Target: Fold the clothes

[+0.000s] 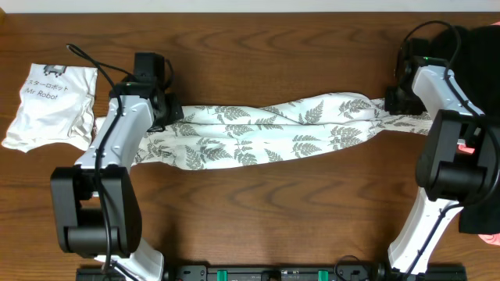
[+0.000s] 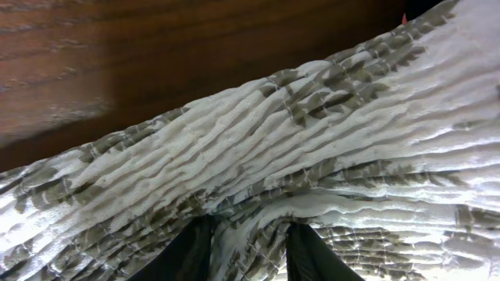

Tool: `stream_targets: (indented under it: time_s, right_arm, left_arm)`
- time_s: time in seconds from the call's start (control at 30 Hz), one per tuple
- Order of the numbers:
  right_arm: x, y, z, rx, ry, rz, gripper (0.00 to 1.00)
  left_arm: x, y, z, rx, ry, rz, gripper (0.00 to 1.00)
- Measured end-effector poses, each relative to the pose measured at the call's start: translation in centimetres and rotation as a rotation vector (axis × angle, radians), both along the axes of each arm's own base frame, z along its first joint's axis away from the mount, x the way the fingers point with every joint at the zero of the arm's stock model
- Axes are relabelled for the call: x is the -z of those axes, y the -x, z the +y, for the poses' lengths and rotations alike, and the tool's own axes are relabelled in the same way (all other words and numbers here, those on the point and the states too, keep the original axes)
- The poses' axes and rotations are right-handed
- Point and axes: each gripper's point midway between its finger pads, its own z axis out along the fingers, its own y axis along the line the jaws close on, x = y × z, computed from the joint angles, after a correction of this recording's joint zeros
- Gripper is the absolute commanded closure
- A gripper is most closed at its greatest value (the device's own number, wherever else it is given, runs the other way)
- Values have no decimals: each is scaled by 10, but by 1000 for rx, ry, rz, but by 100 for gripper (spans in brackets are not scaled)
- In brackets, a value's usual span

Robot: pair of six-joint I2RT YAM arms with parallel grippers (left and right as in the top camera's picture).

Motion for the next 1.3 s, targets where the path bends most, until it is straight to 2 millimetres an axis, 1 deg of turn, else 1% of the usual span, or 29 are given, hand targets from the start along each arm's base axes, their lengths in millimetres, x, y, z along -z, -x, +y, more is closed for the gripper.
stream_targets:
  time_s: [0.07,0.2,0.27,0.37,0.4,0.5,0.57,0.6,0.7,0.73,0.77,0.8,0.87,0.93,1.03,1.1,1.17,1.3]
  right_arm:
    - [0,1,-3,1,-5,1,67]
    - [0,3,-8,12,-13,6,66]
    - [1,5,-10,17,-16,9,65]
    - [0,6,-12,26,-20,13,64]
    - [0,7,-13,31,-22,13,62]
    - [1,9,-19,53,-30,11,58]
    - [1,11,-23,64,-35,10,58]
    - [1,11,-25,70,-37,10,58]
    - [1,12,-29,80,-39,8,58]
    - [1,12,-30,82,-40,7,58]
    - [1,13,-31,85,-40,7,58]
    - [1,13,-31,85,-39,7,58]
    - [1,13,-32,88,-38,7,58]
    - [1,13,-33,88,-38,7,57]
    - [0,13,-33,88,-37,5,57]
    - [0,12,-33,88,-36,3,57]
    - [0,11,-33,88,-35,-1,57]
    - [0,10,-34,89,-33,-8,57]
  left_arm:
    - [10,3,1,-2,-8,25,94]
    - [40,15,3,-3,-17,113,94]
    - [50,17,3,-3,-18,137,94]
    - [53,16,3,-4,-20,137,94]
    - [53,15,4,-5,-23,133,94]
    - [52,14,5,-6,-32,126,87]
    - [52,13,6,-4,-39,125,83]
    - [52,13,7,-6,-40,125,79]
    - [49,14,7,-7,-42,133,74]
    - [46,13,7,-6,-41,135,71]
    - [43,11,7,-5,-42,131,62]
    - [38,8,7,-1,-42,125,56]
    - [24,1,7,-6,-39,100,34]
    - [8,-5,10,-12,-38,72,20]
    - [-15,-10,24,-47,-36,27,11]
    - [-20,-8,35,-65,-28,22,8]
    - [-19,-1,48,-77,-1,44,5]
    - [-13,12,65,-89,56,88,0]
